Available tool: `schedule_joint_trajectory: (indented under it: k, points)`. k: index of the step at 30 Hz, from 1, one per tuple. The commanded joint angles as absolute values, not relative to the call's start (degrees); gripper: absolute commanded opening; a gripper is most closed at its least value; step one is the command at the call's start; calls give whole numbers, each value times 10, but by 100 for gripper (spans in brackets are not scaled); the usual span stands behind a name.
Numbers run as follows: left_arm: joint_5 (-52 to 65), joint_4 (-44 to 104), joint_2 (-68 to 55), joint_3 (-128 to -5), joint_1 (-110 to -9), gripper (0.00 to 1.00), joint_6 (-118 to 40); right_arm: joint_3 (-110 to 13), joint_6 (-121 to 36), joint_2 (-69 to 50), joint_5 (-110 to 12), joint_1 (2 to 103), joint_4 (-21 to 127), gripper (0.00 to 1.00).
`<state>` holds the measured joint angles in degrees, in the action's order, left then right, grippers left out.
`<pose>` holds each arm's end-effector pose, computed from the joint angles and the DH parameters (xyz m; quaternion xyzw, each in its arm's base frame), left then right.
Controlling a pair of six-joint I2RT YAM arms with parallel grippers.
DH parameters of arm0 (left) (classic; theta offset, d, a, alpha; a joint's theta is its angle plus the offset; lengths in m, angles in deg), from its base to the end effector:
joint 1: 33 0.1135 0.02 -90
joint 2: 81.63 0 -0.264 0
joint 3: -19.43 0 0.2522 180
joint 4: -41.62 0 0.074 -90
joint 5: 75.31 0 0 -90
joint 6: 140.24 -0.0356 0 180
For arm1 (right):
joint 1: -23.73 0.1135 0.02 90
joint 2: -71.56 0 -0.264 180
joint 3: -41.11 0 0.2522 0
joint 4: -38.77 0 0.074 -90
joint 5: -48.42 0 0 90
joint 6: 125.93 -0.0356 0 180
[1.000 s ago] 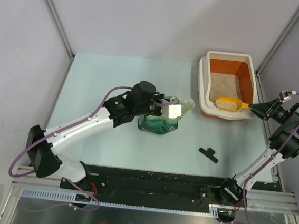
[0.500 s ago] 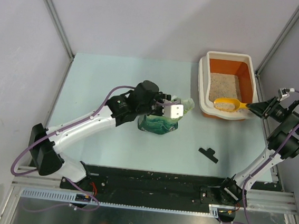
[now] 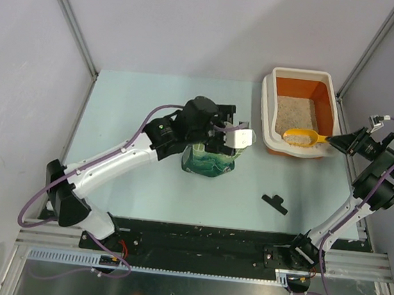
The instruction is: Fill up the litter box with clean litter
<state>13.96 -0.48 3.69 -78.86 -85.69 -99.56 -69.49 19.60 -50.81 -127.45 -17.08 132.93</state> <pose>0.2057 -0.2707 0.3799 0.6721 0.5400 -0.0204 0.5062 0.3163 -0.2262 0.2114 0.0007 0.7312 0.5255 0.4350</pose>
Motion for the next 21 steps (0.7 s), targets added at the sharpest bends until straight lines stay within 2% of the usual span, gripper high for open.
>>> schedule_joint_trajectory:
  k: [1,10,21]
  points:
    - [109,8,49,-862,-867,90,-970,-727,189,-480,-1359,-189,1400,0]
    - [77,8,35,-852,-875,91,-973,-723,160,-440,-1358,-195,1401,0]
    - [99,8,25,-847,-877,92,-966,-729,251,-442,-1357,-189,1401,0]
